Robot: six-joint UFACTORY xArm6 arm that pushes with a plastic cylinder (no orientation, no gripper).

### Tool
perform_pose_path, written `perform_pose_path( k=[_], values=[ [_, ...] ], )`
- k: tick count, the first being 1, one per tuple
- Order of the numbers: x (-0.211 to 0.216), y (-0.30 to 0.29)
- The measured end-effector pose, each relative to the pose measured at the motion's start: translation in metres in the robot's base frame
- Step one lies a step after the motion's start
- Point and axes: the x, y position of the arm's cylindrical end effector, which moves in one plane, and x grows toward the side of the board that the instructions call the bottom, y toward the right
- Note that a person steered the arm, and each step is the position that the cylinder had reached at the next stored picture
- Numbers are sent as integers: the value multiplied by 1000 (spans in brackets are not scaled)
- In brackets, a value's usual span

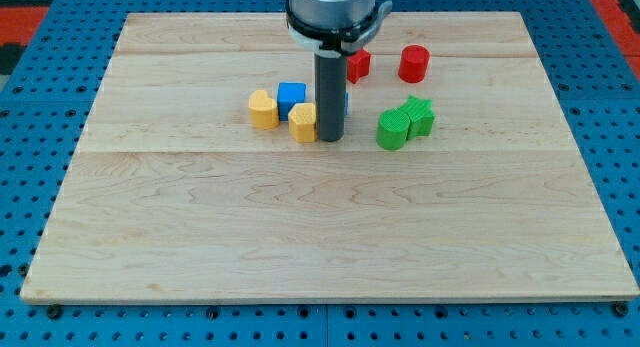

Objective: Move the green and blue blocks in opposite directions

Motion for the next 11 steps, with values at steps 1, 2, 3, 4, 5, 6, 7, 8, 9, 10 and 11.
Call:
perform_pose_path(
  k=[1, 2, 3, 4, 5, 6, 7, 8, 9, 10, 11],
  values=[
    [-2, -35],
    [-33, -113],
    [-34, -130],
    [1, -74],
    [3, 9],
    [8, 59],
    [-14, 55],
    [-40, 26],
    [-40, -13],
    [-42, -4],
    [0, 8]
  ],
)
